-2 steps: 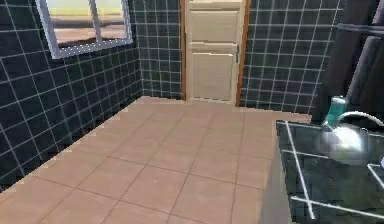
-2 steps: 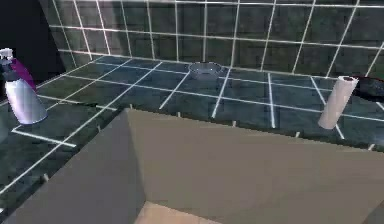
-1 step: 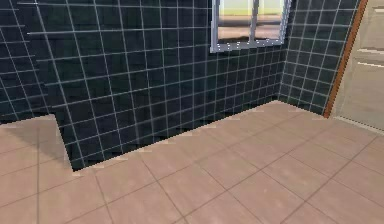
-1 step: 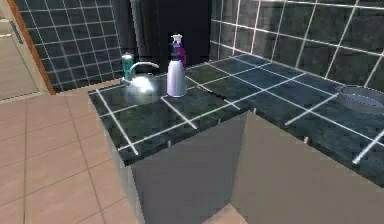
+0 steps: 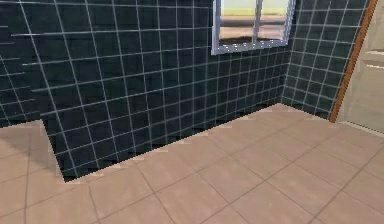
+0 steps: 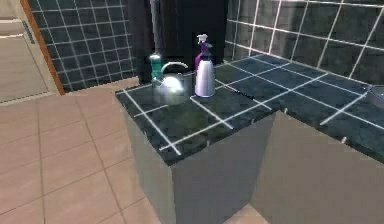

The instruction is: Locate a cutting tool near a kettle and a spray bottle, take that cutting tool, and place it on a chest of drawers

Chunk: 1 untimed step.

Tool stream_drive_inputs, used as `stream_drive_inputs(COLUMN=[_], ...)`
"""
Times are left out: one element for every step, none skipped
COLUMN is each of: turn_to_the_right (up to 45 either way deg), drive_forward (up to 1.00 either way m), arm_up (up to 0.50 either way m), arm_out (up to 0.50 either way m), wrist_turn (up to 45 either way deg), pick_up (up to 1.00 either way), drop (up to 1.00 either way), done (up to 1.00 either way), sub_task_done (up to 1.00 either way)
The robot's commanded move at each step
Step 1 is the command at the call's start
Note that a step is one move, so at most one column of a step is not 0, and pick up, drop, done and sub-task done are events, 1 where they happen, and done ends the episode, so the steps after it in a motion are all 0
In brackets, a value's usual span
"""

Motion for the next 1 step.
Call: stream_drive_inputs(turn_to_the_right=[15.0], drive_forward=[0.0], arm_up=[0.0], arm_out=[0.0], wrist_turn=[0.0], pick_up=[0.0], drop=[0.0], done=[0.0], sub_task_done=[0.0])
